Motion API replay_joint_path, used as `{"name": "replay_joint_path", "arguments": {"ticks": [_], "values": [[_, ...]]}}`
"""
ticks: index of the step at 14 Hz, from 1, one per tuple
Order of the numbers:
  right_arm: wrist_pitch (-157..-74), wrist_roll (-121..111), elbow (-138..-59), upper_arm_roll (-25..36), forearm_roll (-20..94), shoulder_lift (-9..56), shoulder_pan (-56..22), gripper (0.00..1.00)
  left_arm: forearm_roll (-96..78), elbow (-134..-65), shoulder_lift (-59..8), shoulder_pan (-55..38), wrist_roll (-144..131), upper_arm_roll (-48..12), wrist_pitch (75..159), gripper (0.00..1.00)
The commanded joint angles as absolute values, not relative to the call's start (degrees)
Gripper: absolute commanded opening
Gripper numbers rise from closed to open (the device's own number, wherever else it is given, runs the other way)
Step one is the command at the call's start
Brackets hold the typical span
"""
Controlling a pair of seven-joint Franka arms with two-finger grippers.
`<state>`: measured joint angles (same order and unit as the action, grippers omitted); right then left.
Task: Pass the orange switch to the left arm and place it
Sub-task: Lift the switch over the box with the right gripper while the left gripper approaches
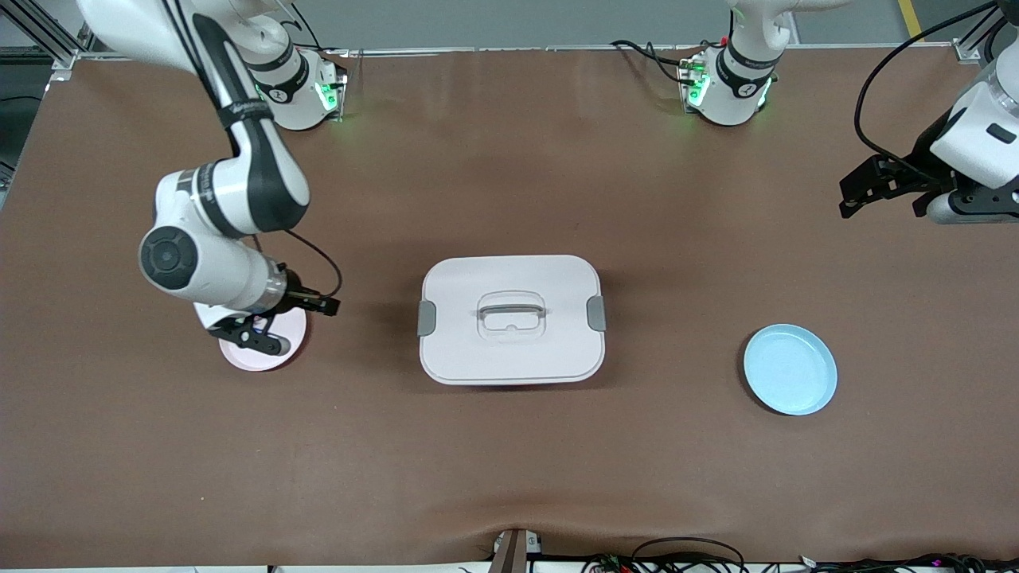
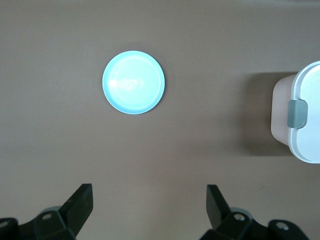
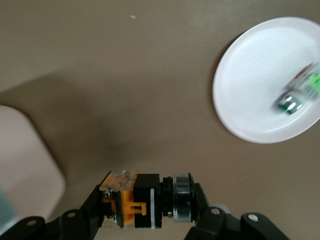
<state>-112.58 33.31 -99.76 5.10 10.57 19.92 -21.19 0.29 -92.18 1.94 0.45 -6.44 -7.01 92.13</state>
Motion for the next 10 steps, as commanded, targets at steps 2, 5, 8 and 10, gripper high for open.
{"name": "replay_joint_path", "arguments": {"ticks": [2, 5, 8, 10], "values": [[-109.87, 47.95, -90.46, 5.62, 19.40, 22.67, -24.69, 0.00, -0.79, -91.06, 1.32, 0.70, -6.33, -7.29, 91.85, 1.00], [-108.64, 61.22, -83.17, 5.62, 25.73, 26.18, -26.45, 0.00, -7.36, -91.76, 1.32, 0.62, -8.43, -7.30, 91.41, 1.00], [-107.58, 70.89, -76.05, 5.54, 30.58, 28.91, -28.65, 0.00, -13.08, -91.84, 0.88, -1.39, -10.81, -8.08, 91.76, 1.00], [-107.32, 78.01, -71.39, 5.28, 33.73, 30.84, -29.87, 0.00, -14.85, -93.16, 0.70, -3.16, -11.69, -10.18, 92.89, 1.00]]}}
